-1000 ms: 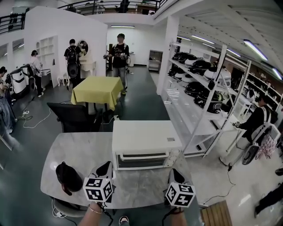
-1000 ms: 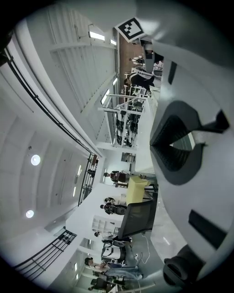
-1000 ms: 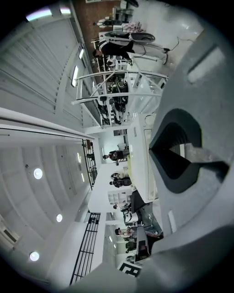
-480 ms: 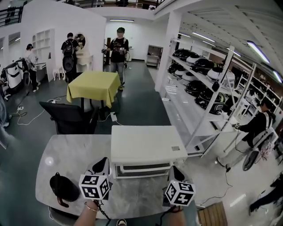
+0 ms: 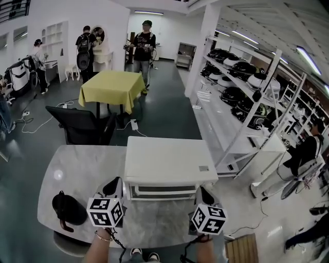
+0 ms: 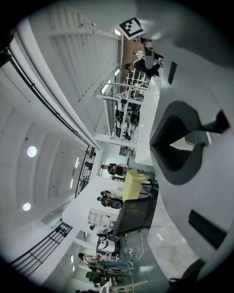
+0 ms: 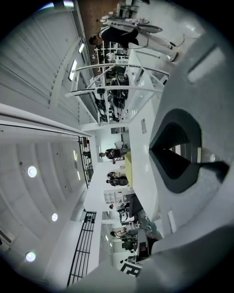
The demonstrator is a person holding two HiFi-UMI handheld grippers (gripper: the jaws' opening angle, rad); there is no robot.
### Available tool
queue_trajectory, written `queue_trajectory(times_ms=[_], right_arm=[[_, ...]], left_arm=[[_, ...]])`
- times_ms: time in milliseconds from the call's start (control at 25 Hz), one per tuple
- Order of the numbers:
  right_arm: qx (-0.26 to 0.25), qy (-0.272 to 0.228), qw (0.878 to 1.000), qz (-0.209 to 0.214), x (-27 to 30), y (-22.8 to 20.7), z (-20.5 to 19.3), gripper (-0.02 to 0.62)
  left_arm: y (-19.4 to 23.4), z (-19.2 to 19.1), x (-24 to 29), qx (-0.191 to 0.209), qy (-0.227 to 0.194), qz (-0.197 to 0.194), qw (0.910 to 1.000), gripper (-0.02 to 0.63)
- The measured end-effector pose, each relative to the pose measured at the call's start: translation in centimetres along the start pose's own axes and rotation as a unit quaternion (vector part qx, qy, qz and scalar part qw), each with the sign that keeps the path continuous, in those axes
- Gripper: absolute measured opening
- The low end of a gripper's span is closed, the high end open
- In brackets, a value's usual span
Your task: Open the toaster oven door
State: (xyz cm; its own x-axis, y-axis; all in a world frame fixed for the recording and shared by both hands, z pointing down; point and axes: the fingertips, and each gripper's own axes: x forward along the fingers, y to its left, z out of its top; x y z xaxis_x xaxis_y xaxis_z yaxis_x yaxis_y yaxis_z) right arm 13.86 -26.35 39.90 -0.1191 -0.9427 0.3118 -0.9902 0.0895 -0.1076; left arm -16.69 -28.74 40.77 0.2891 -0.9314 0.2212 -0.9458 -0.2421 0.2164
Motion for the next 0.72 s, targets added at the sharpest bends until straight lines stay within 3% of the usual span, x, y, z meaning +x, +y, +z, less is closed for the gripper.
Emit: queue_trajectory(times_ms=[720], right_arm=[[-0.026, 0.047, 0.999, 0.004, 1.5, -0.9, -2.8, 0.028]], left_arm=[[0.7, -3.4, -0.4, -0.015, 0.024, 0.022, 0.9994, 0.005]])
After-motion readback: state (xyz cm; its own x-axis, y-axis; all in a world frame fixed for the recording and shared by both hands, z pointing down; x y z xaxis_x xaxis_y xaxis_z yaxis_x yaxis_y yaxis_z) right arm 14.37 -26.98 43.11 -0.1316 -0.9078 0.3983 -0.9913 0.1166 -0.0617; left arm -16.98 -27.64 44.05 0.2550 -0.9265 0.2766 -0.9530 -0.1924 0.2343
